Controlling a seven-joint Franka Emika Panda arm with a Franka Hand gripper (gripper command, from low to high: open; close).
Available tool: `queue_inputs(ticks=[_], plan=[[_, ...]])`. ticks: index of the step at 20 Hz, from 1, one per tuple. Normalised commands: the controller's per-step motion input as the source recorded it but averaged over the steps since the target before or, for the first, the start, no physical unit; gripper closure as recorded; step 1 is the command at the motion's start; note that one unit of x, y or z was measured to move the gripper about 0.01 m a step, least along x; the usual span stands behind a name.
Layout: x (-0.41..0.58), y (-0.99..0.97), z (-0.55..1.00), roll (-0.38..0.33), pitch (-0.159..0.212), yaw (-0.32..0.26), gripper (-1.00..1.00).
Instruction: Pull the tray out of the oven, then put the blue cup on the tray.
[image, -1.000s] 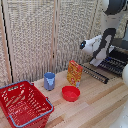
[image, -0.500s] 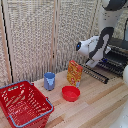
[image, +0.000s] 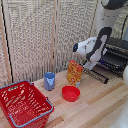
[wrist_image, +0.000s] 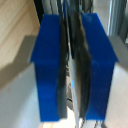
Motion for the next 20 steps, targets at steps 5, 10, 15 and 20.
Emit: queue_inputs(ticks=[5,10,15,20], plan=[[0.327,0.97,-0.41,0.0,0.081,-0.035,1.0],[0.335,0.99,-0.48,-0.002,0.045,-0.031,1.0],[0.301,0.88,-0.29,-0.084,0.032,-0.03,1.0],[0.175,0.42,0.05,-0.072,0.028,0.001,-1.0]])
